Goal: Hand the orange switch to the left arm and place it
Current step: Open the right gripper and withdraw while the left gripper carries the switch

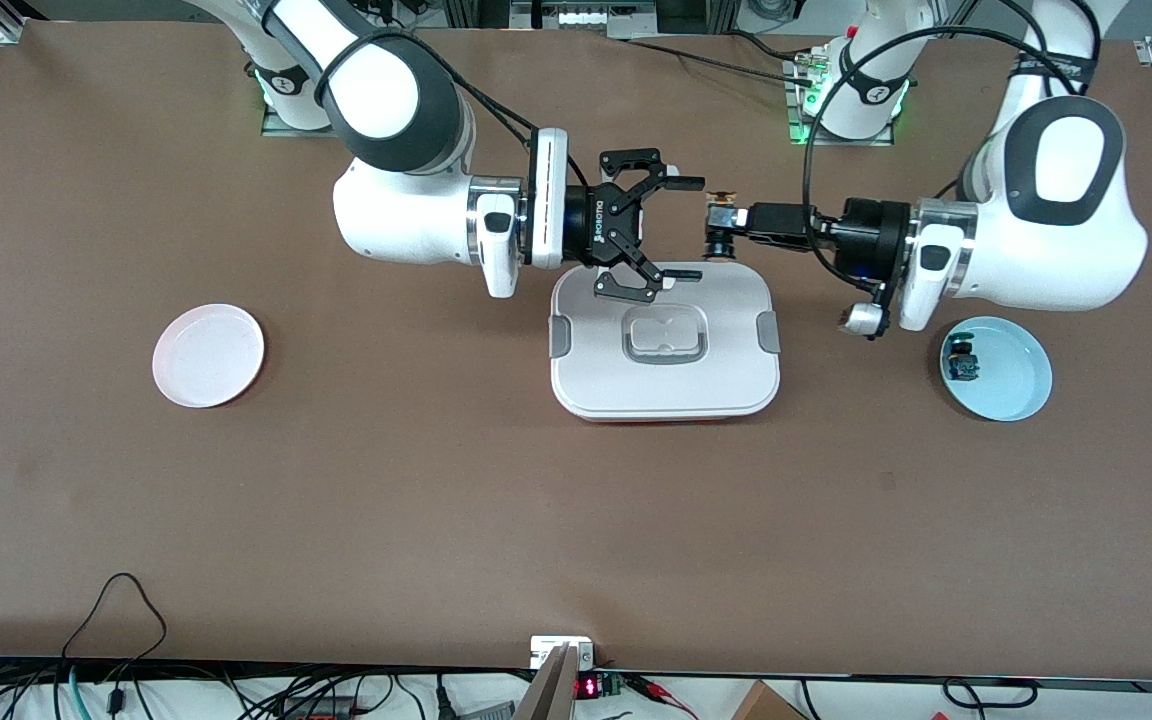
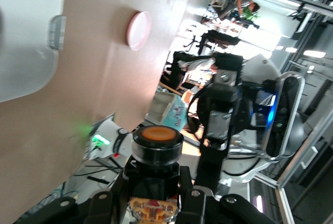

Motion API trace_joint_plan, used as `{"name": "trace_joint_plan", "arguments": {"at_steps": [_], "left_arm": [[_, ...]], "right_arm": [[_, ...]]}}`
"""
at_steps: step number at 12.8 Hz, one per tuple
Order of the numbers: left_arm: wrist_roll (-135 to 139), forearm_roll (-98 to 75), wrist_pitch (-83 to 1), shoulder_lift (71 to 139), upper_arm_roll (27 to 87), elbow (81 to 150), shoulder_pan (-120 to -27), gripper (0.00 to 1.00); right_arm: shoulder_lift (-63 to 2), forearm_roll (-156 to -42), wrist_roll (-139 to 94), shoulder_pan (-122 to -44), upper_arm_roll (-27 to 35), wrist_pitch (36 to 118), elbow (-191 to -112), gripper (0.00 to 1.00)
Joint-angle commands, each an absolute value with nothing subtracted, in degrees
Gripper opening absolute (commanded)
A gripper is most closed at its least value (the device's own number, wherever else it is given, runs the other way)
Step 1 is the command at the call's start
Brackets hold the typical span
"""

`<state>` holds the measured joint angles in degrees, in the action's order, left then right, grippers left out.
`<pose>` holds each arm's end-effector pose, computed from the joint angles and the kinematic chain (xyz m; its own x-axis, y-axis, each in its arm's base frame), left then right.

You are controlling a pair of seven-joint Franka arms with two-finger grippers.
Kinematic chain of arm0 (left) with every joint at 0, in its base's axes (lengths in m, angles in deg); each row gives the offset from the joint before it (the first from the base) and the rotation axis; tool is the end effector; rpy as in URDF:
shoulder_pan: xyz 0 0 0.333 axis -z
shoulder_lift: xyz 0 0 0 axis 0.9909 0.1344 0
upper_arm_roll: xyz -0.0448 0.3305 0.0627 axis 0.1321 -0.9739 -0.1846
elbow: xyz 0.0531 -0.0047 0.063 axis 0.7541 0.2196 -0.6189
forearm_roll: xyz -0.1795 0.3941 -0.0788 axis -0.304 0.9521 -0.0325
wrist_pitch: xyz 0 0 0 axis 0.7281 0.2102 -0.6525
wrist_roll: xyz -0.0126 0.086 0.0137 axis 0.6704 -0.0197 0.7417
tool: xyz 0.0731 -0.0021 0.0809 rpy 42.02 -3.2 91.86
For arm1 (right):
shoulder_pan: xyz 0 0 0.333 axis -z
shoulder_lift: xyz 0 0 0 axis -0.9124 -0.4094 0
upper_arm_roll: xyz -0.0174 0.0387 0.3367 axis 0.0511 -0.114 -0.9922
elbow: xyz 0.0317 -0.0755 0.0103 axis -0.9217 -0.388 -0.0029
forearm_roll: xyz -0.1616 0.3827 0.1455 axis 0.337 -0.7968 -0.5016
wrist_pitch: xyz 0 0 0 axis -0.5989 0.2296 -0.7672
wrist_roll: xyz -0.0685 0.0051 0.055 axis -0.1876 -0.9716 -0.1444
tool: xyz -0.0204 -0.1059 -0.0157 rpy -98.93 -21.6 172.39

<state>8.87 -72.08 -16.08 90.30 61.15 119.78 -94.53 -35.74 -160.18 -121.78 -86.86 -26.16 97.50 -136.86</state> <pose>0.6148 -0.1929 0.4881 0.9068 -0.1521 -0.3931 0.3240 -0.3449 0.8809 0.5881 0.5270 0.4794 0.2369 0.0118 0.9715 0.9710 -0.0359 -0.2363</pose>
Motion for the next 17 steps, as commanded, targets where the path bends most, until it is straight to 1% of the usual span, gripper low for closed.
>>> {"name": "trace_joint_plan", "arguments": {"at_steps": [1,2,5,6,8,10,11,14,17], "left_arm": [[8.43,-62.30,-11.40,88.94,61.18,119.42,-98.18,0.00],[8.43,-58.60,-9.81,88.07,61.09,119.33,-99.06,0.00],[8.95,-41.48,-4.45,82.37,61.18,119.94,-101.61,0.00],[9.05,-38.12,-2.17,80.96,61.27,120.64,-103.53,0.00],[9.66,-30.93,-0.22,75.09,61.44,123.97,-105.30,0.00],[11.06,-23.36,-0.74,70.24,61.80,128.01,-105.30,0.00],[11.15,-18.80,-1.27,70.13,61.80,128.29,-105.22,0.00],[16.50,-5.52,-9.50,71.35,61.97,130.75,-105.30,0.00],[16.69,6.01,-18.29,77.84,61.89,131.02,-105.91,0.00]], "right_arm": [[-34.42,-161.24,-122.53,-84.65,-26.40,97.53,-138.32,1.00],[-34.42,-161.16,-122.44,-84.03,-26.40,96.92,-138.59,1.00],[-34.42,-159.85,-122.00,-82.01,-26.31,95.69,-138.50,1.00],[-34.42,-159.32,-121.92,-81.74,-26.22,95.08,-138.50,1.00],[-34.42,-157.65,-120.34,-80.78,-26.13,92.98,-138.77,1.00],[-34.42,-152.75,-115.44,-77.98,-26.13,87.98,-138.77,1.00],[-34.42,-149.15,-112.71,-76.22,-26.13,84.73,-138.50,1.00],[-32.76,-139.21,-105.50,-69.90,-26.04,74.45,-138.59,1.00],[-32.40,-128.93,-99.17,-62.87,-26.13,64.26,-138.41,1.00]]}}
